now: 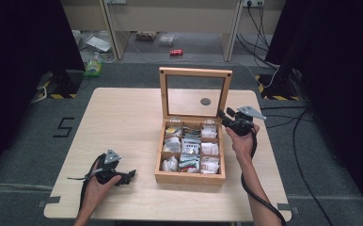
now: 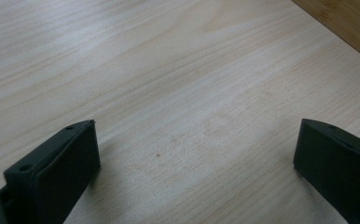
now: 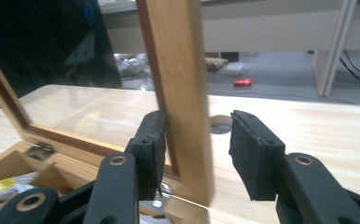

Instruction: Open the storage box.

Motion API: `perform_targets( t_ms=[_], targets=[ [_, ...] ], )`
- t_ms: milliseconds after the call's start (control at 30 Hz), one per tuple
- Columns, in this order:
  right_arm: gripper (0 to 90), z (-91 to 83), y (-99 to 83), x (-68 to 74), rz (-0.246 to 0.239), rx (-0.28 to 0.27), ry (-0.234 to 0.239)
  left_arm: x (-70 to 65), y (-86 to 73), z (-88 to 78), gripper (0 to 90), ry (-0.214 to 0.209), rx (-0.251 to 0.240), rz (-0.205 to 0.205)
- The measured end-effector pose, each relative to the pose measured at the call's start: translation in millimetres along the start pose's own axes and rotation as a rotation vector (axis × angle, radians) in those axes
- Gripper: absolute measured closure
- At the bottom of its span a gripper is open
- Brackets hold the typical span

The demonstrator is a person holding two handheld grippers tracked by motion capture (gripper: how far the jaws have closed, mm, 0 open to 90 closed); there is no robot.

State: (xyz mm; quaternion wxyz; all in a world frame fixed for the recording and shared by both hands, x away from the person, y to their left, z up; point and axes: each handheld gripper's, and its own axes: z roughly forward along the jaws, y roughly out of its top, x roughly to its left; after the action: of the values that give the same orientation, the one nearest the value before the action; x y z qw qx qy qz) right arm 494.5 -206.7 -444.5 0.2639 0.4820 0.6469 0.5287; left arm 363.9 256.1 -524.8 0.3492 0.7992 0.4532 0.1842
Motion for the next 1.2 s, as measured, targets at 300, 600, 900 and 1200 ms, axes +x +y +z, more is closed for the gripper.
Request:
perform_targets(
  t_ms=[300, 600, 900, 1200],
  targets=[
    [56.2, -3.7, -4.0, -19.4, 0.070, -0.014, -0.003, 0.0, 0.0, 0.0, 0.0, 0.000, 0.000, -0.001],
    [56.1, -5.0, -0.9, -10.0, 0.046, -0.001, 0.005, 0.0, 0.0, 0.1, 0.0, 0.000, -0.001, -0.001],
    [55.6, -12.1, 0.7, -6.5, 0.034, 0.029, -0.007, 0.0, 0.0, 0.1, 0.0, 0.000, -0.001, -0.001],
    [54.2, -16.2, 1.6, 2.1, 0.017, 0.063, 0.008, -0.1, 0.0, 0.1, 0.0, 0.000, -0.001, -0.001]
  ],
)
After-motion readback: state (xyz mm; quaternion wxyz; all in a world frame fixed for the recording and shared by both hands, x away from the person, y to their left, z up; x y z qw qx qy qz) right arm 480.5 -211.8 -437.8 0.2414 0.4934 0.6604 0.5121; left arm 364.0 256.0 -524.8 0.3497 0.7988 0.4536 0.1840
